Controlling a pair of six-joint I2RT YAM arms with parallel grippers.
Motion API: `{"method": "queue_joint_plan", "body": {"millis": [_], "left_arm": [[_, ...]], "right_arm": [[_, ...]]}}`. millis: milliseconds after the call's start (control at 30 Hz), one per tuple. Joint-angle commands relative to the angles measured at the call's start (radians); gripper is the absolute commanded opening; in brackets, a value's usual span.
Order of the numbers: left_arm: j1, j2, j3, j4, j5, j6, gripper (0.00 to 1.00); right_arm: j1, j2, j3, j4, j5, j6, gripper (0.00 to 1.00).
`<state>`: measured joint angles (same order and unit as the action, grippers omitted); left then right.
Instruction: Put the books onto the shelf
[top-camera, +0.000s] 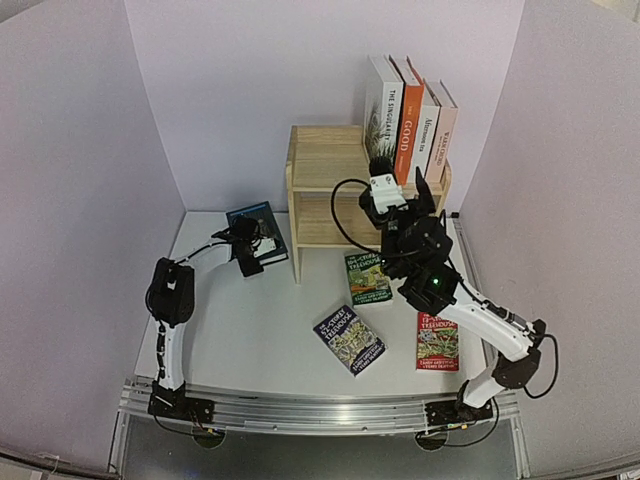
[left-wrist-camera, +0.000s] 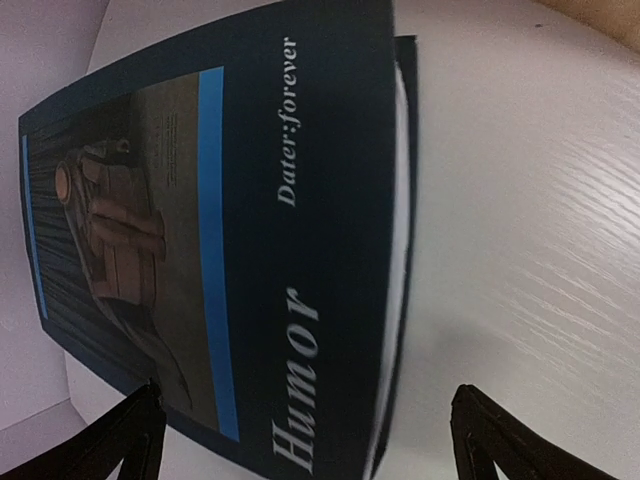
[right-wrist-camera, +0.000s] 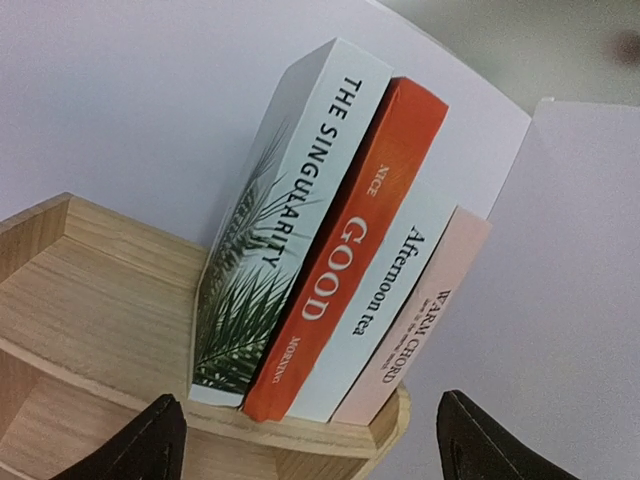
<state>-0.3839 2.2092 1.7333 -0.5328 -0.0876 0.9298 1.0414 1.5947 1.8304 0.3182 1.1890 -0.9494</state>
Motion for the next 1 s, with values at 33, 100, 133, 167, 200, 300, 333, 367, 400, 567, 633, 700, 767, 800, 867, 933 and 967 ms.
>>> {"method": "queue_joint_plan", "body": {"millis": [33, 100, 133, 167, 200, 300, 333, 367, 400, 567, 633, 700, 767, 800, 867, 933, 967], "left_arm": [[0.002, 0.079, 0.091, 0.104, -0.12, 0.058, 0.97], [0.001, 0.085, 0.08, 0.108, -0.114, 0.07, 0.93], [-0.001, 0.085, 0.073, 0.111, -0.112, 0.078, 0.9], [-0.001, 0.086, 0.066, 0.113, -0.111, 0.085, 0.86], [-0.002, 0.087, 0.061, 0.114, -0.11, 0.088, 0.81], [-0.003, 0.089, 0.056, 0.092, -0.105, 0.094, 0.63], [-0.003, 0.09, 0.058, 0.077, -0.102, 0.095, 0.57], [-0.003, 0.09, 0.056, 0.064, -0.099, 0.095, 0.51], [-0.003, 0.089, 0.052, 0.053, -0.097, 0.096, 0.45], [-0.003, 0.032, -0.008, 0.055, -0.092, 0.097, 0.01], [-0.003, 0.001, -0.039, 0.051, -0.089, 0.096, 0.0], [-0.003, -0.043, -0.073, 0.023, -0.081, 0.095, 0.0], [-0.003, -0.087, -0.107, -0.014, -0.067, 0.094, 0.0], [-0.003, -0.109, -0.123, -0.035, -0.061, 0.091, 0.0], [-0.002, -0.163, -0.155, -0.101, -0.051, 0.063, 0.0], [-0.002, -0.216, -0.177, -0.2, -0.032, 0.017, 0.01], [-0.003, -0.257, -0.203, -0.246, -0.012, -0.003, 0.02]], "right_arm": [[0.016, -0.088, -0.052, -0.495, -0.013, 0.482, 0.85], [0.015, -0.141, -0.089, -0.621, -0.175, 0.636, 0.85], [0.015, -0.163, -0.111, -0.653, -0.264, 0.681, 0.86], [0.015, -0.184, -0.133, -0.68, -0.354, 0.719, 0.87], [0.015, -0.2, -0.151, -0.692, -0.423, 0.746, 0.88], [0.015, -0.232, -0.208, -0.704, -0.522, 0.801, 0.9], [0.015, -0.241, -0.224, -0.706, -0.528, 0.818, 0.9], [0.015, -0.25, -0.242, -0.707, -0.536, 0.837, 0.9], [0.015, -0.257, -0.261, -0.707, -0.546, 0.858, 0.9], [0.015, -0.26, -0.302, -0.714, -0.596, 0.934, 0.89], [0.015, -0.251, -0.313, -0.718, -0.633, 0.978, 0.88], [0.014, -0.241, -0.324, -0.722, -0.673, 1.01, 0.88], [0.015, -0.228, -0.336, -0.723, -0.707, 1.036, 0.88], [0.015, -0.22, -0.342, -0.725, -0.723, 1.049, 0.88], [0.015, -0.201, -0.356, -0.726, -0.759, 1.083, 0.88], [0.016, -0.182, -0.368, -0.727, -0.799, 1.126, 0.88], [0.016, -0.171, -0.378, -0.729, -0.829, 1.149, 0.87]]}}
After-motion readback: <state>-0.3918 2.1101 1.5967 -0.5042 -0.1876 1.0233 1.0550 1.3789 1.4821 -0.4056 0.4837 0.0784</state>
